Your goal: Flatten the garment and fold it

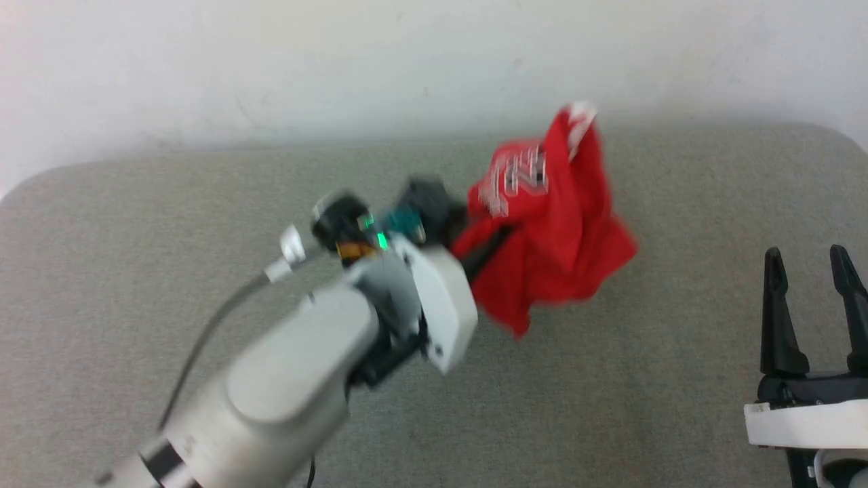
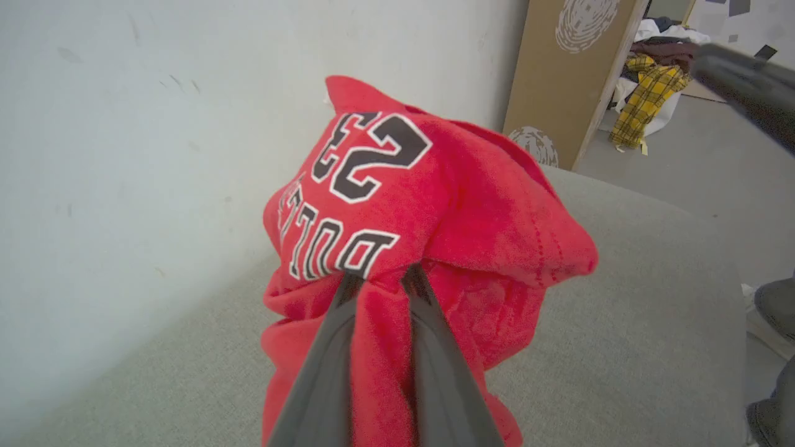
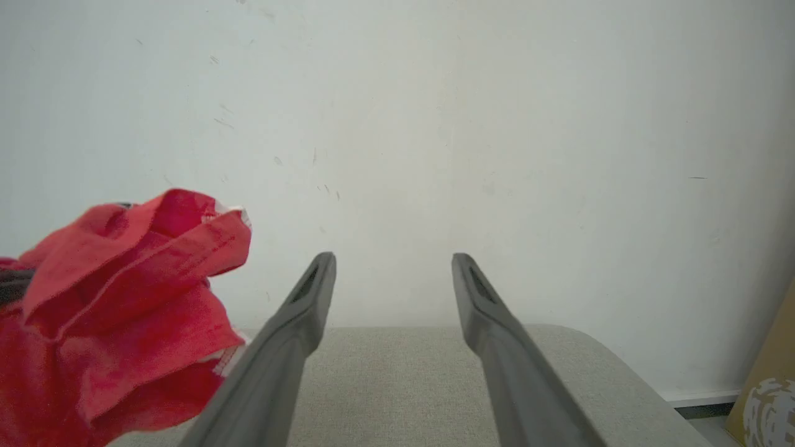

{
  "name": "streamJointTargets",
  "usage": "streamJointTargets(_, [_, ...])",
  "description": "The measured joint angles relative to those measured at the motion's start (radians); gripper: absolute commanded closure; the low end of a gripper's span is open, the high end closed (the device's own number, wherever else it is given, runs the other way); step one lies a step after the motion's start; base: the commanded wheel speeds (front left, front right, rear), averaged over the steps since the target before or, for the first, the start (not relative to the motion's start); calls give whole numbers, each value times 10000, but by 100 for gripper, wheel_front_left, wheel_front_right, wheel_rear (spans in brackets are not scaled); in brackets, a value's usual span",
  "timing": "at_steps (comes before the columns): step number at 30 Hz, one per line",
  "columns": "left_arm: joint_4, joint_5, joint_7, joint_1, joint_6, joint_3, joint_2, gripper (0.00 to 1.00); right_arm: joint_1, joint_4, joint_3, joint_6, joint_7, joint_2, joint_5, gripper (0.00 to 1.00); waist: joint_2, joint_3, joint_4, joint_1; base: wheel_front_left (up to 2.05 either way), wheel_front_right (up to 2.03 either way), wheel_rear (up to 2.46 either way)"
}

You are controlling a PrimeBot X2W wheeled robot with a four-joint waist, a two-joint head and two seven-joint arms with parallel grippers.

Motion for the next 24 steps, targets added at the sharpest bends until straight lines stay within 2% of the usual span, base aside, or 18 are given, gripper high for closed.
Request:
streamJointTargets(5, [1720,299,-596,1149,151,-807,-677,100,-82,21,100,0,-71,2,48,0,0,354,-246,1,0,0,0])
streamJointTargets(9, [2920,234,-554,1464,-38,-1229,-1198,100,-192,46,69,0,-75,0,50,0,0,625,-361,1,0,0,0])
streamJointTargets(10, [3170,196,-552,1489,-56,-1254,-1325,95,-200,61,69,0,-77,0,48,0,0,681,-376,1,0,0,0])
streamJointTargets(11, [3369,111,-548,1491,-128,-1271,-1425,71,-205,81,63,0,-88,2,48,0,0,726,-385,1,0,0,0])
streamJointTargets(12, [3526,36,-554,1489,-161,-1277,-1517,38,-213,104,50,0,-88,0,50,0,0,763,-385,1,0,0,0])
streamJointTargets(13, [3638,-10,-606,1483,-213,-1250,-1601,0,-222,128,36,0,-88,0,50,0,0,782,-368,1,0,0,0])
streamJointTargets(18, [3741,-201,-1104,1222,-345,-1012,-1801,0,-241,282,44,0,-102,2,63,0,0,694,-188,1,0,0,0])
streamJointTargets(21, [3193,-418,-1733,1127,-389,-556,-1735,0,-235,349,52,0,-111,2,100,0,1,530,-90,0,0,0,0])
streamJointTargets(24, [2353,-353,-2531,1039,-67,-63,-1342,0,-215,391,40,0,-151,0,132,0,0,348,8,0,0,0,0])
